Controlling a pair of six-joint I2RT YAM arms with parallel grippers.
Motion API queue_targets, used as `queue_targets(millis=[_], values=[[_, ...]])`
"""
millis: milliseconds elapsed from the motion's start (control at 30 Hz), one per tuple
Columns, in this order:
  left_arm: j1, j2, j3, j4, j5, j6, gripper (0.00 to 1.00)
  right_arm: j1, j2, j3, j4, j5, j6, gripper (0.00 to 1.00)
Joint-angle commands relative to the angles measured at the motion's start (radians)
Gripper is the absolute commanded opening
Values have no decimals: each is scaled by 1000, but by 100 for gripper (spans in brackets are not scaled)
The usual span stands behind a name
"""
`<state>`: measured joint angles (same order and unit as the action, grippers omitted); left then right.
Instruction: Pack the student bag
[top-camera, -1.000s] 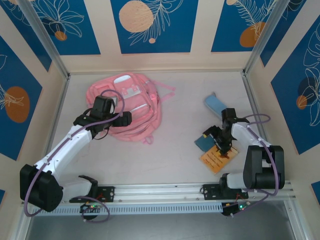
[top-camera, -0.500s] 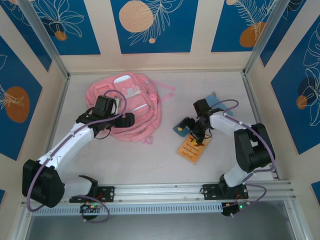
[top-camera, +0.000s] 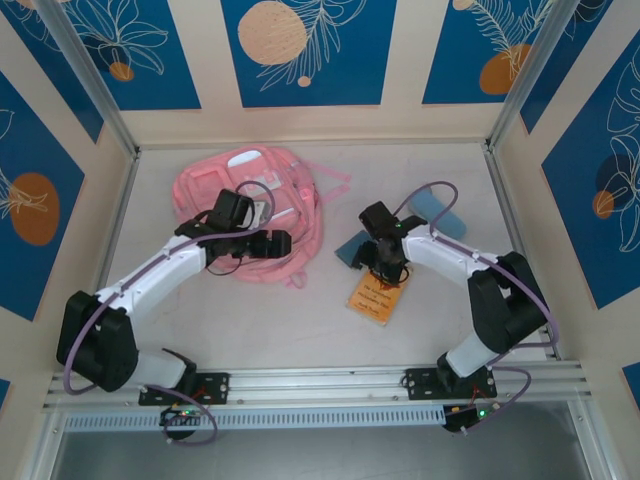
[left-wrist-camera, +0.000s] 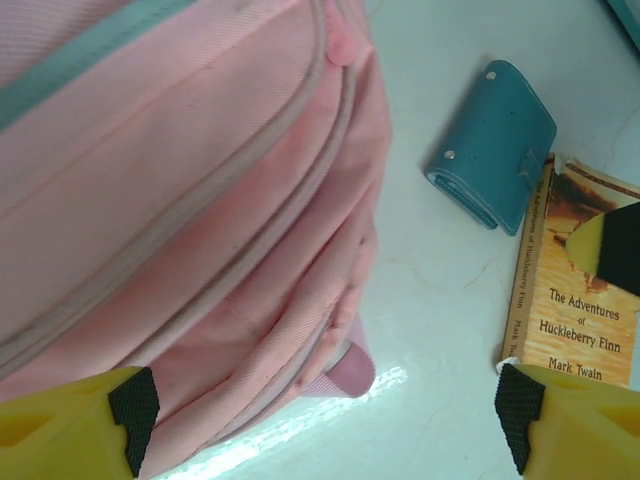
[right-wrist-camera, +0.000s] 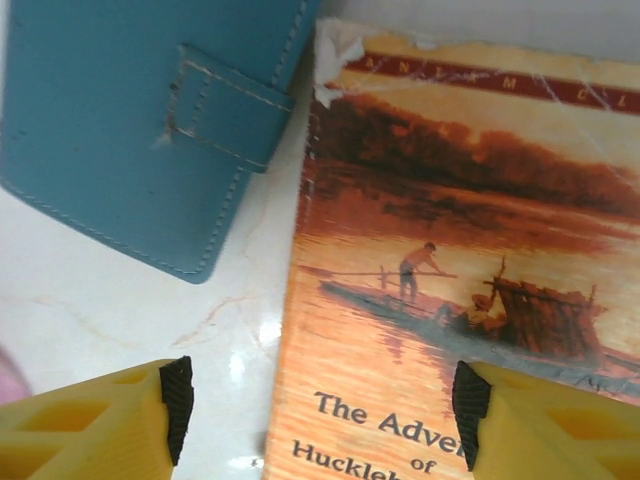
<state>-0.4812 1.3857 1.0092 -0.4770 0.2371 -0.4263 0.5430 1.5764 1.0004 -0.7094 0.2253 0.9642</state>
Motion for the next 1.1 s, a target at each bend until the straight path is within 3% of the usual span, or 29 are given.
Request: queue_targets(millis=[0, 267, 500, 633, 833, 1067], values=[[-23, 22, 29, 43, 31, -55, 87, 58, 69, 46, -75, 78, -12, 69], [-37, 52, 79, -31, 10, -2, 85, 172, 214, 163, -302, 275, 13, 64], [-40, 63, 77, -28, 5, -28, 86, 255, 126, 24, -292, 197, -23, 57], [-51, 88, 83, -7, 18, -69, 87, 251, 7, 9, -272, 171, -29, 58], [-109, 130, 84, 86, 91, -184, 87, 103, -207, -42, -250, 170, -1, 64], [-251, 262, 159, 140, 130, -260, 86, -187, -321, -245, -116, -50, -88, 63]])
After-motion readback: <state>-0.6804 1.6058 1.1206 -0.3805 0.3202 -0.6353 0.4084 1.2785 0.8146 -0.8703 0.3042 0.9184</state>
